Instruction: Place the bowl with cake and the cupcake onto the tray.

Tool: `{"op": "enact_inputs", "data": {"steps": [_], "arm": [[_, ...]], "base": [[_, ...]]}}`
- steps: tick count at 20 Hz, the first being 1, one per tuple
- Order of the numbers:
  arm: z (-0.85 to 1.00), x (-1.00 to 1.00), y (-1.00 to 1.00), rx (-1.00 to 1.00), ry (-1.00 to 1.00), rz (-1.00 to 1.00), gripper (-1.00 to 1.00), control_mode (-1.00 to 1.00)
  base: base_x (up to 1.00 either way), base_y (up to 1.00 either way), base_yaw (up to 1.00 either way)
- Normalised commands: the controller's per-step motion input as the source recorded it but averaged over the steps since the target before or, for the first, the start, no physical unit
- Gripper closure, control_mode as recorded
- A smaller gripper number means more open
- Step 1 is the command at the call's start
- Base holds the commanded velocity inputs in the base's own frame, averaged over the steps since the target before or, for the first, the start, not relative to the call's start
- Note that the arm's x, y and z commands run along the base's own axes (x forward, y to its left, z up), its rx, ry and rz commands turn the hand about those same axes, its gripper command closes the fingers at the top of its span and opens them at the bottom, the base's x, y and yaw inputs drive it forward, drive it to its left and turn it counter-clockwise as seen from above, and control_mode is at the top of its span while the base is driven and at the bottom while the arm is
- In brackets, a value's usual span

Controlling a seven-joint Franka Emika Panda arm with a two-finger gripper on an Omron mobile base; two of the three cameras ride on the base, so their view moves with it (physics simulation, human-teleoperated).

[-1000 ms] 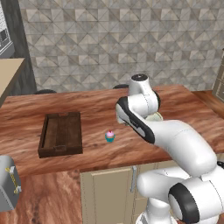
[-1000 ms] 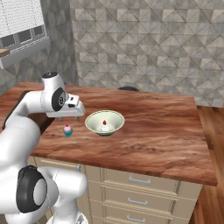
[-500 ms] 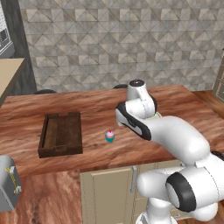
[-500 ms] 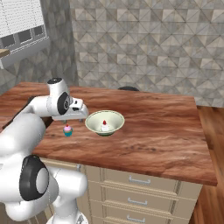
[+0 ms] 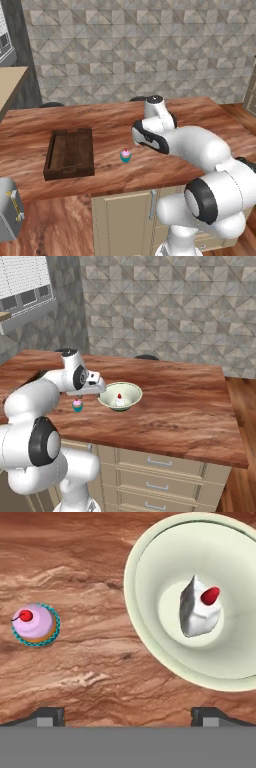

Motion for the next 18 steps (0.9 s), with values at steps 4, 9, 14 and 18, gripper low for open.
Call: {"op": "enact_inputs", "data": {"steps": [4, 9, 14, 18], "arm": [[-0.17, 0.26, -0.04, 0.0, 0.0, 0.0, -1.0, -1.0], [-0.21, 0.29, -0.02, 0.0, 0.0, 0.0, -1.0, -1.0], [-0.22, 0.3, -0.02, -0.01, 0.0, 0.0, -1.0, -1.0], [-0.23, 0.32, -0.01, -0.02, 0.0, 0.0, -1.0, -1.0]], "base": [[0.0, 0.0, 0.0], [0.0, 0.0, 0.0], [0.0, 0.0, 0.0], [0.0, 0.0, 0.0]]}}
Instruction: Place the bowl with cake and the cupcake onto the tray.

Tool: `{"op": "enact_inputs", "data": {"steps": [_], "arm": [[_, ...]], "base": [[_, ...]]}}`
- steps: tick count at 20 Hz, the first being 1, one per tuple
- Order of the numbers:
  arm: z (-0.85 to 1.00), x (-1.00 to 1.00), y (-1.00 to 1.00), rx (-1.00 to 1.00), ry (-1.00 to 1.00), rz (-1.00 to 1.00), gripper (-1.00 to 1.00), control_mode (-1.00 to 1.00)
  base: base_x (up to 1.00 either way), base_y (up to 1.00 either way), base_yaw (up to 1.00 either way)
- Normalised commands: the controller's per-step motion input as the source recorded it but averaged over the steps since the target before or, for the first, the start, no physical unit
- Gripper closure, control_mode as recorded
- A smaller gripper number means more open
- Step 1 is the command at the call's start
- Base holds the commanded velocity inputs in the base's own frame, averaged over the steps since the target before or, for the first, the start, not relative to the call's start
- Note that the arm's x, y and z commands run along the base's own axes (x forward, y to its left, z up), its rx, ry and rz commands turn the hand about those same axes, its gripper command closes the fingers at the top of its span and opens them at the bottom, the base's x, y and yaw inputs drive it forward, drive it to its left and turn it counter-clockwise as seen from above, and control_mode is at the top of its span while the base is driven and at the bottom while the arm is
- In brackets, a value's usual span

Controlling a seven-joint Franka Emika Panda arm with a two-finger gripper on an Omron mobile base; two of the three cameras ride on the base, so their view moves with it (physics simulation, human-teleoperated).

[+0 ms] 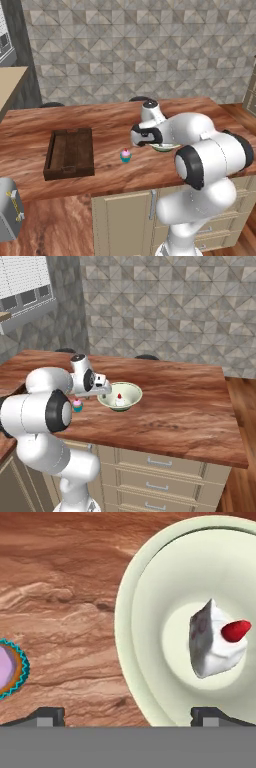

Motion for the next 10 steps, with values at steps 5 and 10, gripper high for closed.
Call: {"op": "enact_inputs", "data": {"steps": [5, 10], "arm": [[-0.23, 0.32, 0.0, -0.05, 0.0, 0.0, -1.0, -1.0], [-0.25, 0.35, 0.0, -0.05, 0.0, 0.0, -1.0, -1.0]], "base": [[0.0, 0.0, 0.0], [0.0, 0.0, 0.0]]}}
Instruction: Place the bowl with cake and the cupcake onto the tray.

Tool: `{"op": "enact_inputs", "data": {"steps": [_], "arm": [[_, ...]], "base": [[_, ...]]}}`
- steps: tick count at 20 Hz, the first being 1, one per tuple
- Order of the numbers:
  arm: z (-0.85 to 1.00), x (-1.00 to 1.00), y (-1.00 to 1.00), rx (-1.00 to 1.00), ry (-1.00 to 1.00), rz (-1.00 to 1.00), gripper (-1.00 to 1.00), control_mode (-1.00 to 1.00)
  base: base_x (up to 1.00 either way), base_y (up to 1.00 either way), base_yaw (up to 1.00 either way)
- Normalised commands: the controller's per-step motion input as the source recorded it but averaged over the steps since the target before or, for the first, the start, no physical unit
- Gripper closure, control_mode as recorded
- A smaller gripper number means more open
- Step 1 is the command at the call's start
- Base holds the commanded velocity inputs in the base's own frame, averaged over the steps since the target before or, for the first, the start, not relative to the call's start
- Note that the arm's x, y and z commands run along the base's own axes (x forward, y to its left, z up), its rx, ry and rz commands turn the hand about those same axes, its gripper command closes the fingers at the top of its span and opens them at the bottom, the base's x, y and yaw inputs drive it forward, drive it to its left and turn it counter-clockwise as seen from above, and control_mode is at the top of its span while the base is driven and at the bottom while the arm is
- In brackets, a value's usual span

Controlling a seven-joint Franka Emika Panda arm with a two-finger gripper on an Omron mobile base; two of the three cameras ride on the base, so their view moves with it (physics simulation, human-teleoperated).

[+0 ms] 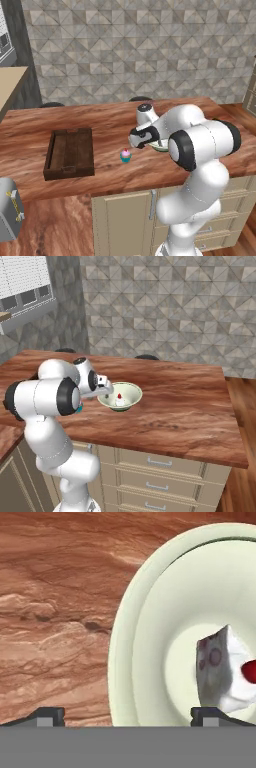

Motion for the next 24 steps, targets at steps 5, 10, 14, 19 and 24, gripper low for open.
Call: {"op": "enact_inputs", "data": {"steps": [5, 10, 14, 19, 24], "arm": [[-0.23, 0.35, 0.0, -0.04, 0.0, 0.0, -1.0, -1.0], [-0.15, 0.28, 0.0, -0.03, 0.0, 0.0, 1.0, -1.0], [-0.09, 0.16, 0.0, 0.0, 0.0, 0.0, 1.0, -1.0], [-0.01, 0.08, 0.0, 0.0, 0.0, 0.0, 1.0, -1.0], [0.23, -0.05, 0.04, 0.0, -0.03, 0.02, 1.0, -1.0]], "base": [[0.0, 0.0, 0.0], [0.0, 0.0, 0.0], [0.0, 0.0, 0.0], [0.0, 0.0, 0.0], [0.0, 0.0, 0.0]]}}
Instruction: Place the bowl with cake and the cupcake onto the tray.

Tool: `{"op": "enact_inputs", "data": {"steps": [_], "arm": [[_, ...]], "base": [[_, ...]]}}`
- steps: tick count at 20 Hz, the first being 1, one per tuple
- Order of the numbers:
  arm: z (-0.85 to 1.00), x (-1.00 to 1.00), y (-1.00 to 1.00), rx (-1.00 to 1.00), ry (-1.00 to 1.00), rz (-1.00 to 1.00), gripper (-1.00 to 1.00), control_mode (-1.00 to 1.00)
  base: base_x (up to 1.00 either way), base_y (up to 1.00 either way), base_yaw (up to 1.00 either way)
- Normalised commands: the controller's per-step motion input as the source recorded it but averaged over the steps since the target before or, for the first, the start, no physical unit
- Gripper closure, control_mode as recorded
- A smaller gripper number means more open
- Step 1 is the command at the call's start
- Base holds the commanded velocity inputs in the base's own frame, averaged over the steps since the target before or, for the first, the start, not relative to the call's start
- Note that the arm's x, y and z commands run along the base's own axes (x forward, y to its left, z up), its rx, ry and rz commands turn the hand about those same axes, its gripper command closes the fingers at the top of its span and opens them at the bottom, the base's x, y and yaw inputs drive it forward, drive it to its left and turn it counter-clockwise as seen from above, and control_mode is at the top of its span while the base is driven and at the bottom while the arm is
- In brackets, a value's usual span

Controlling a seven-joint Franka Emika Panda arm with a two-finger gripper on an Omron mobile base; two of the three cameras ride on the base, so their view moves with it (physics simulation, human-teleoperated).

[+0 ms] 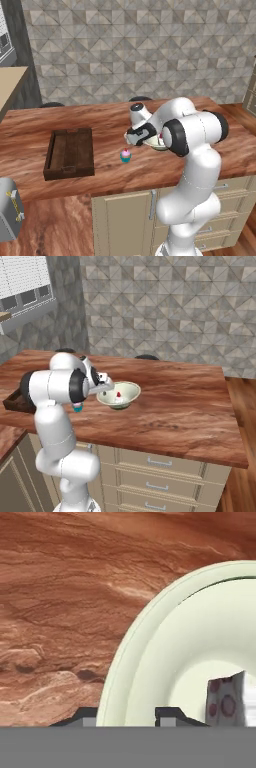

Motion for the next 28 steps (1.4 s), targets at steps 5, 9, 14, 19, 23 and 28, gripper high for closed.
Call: {"op": "enact_inputs", "data": {"steps": [5, 9, 14, 19, 23, 28], "arm": [[0.44, -0.05, 0.28, -0.07, -0.05, 0.07, 1.0, -1.0], [0.36, 0.0, 0.43, -0.2, -0.07, 0.08, 1.0, -1.0], [0.2, 0.0, 0.44, -0.35, -0.09, 0.16, 1.0, -1.0], [0.23, 0.0, 0.37, -0.4, -0.13, 0.19, 1.0, -1.0], [0.15, 0.0, 0.31, -0.28, -0.09, 0.25, 1.0, -1.0], [0.13, 0.0, 0.08, -0.08, -0.01, 0.31, 1.0, -1.0]], "base": [[0.0, 0.0, 0.0], [0.0, 0.0, 0.0], [0.0, 0.0, 0.0], [0.0, 0.0, 0.0], [0.0, 0.0, 0.0], [0.0, 0.0, 0.0]]}}
